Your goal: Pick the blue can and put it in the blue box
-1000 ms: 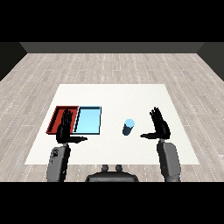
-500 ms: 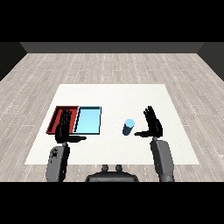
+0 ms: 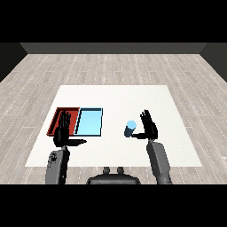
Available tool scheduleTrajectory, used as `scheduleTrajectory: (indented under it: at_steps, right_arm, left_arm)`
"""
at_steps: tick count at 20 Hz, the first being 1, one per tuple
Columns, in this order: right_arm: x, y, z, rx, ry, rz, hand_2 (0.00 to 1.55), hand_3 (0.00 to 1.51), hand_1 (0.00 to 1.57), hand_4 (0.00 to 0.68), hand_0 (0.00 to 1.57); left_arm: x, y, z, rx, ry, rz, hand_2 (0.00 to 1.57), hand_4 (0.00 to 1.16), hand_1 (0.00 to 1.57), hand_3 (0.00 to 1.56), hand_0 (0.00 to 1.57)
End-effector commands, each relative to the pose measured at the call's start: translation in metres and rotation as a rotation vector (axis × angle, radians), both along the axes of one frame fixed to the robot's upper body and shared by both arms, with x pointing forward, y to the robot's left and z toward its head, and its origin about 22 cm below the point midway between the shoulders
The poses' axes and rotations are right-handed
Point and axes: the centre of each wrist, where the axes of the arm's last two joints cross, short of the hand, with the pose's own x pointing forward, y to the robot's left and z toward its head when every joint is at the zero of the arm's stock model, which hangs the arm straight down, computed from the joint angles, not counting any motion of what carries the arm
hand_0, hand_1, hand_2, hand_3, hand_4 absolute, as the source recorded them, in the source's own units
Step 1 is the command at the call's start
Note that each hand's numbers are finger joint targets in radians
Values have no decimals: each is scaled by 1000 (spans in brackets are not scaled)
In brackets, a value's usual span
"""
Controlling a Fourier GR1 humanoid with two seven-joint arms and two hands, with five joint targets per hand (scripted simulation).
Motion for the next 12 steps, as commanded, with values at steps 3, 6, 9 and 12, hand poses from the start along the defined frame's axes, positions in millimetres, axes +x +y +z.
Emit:
scheduleTrajectory:
  at_steps: [3,6,9,12]
  right_arm:
    - [6,1,-13,47,27,-17,0,0,0,0,0]
    - [-8,7,-25,37,60,2,0,0,0,0,0]
    - [12,4,-34,65,51,-7,0,0,0,0,0]
    - [-4,12,-55,57,78,-15,0,0,0,0,0]
  left_arm:
    - [6,8,-8,-3,-13,-14,0,0,0,0,0]
    - [9,-5,-14,-1,10,-14,0,0,0,0,0]
    - [2,-7,5,-6,11,-14,0,0,0,0,0]
    - [9,-2,2,4,-10,0,0,0,0,0,0]
